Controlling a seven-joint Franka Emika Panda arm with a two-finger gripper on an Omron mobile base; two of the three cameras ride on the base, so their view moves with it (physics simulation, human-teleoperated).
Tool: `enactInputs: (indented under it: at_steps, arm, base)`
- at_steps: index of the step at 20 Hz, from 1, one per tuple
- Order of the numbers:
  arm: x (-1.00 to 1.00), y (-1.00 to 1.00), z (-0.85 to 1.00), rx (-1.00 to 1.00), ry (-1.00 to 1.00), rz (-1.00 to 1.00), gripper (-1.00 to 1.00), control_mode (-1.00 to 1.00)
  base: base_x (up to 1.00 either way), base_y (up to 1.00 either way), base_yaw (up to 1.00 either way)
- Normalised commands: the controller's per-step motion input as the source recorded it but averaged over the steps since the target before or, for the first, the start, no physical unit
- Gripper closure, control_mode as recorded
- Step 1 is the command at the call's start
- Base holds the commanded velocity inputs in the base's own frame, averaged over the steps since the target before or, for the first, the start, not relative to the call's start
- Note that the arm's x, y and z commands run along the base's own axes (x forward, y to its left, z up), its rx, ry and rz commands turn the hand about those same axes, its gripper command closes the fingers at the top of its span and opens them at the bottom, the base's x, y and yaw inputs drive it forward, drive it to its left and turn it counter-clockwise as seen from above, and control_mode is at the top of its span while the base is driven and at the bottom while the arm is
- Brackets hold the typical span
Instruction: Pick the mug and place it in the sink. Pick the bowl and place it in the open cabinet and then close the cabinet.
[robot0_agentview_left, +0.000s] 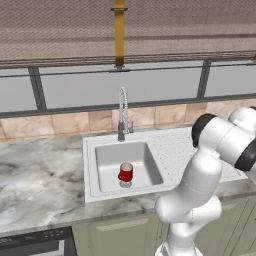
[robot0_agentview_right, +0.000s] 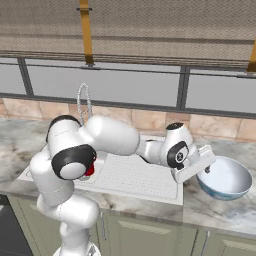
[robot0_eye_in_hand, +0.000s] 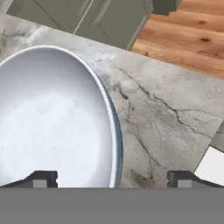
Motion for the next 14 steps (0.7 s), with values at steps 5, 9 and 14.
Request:
enactInputs:
  at_steps: [5, 9, 14]
  arm:
    - [0.26, -0.24, -0.08, 0.04, 0.1, 0.0, -1.0, -1.0]
    - [0.2, -0.18, -0.2, 0.04, 0.14, 0.0, -1.0, -1.0]
    - [0.08, -0.11, -0.26, 0.03, 0.17, 0.0, 1.0, -1.0]
  base:
    - [0.0, 0.0, 0.0]
    - [0.0, 0.0, 0.0]
    - [0.0, 0.0, 0.0]
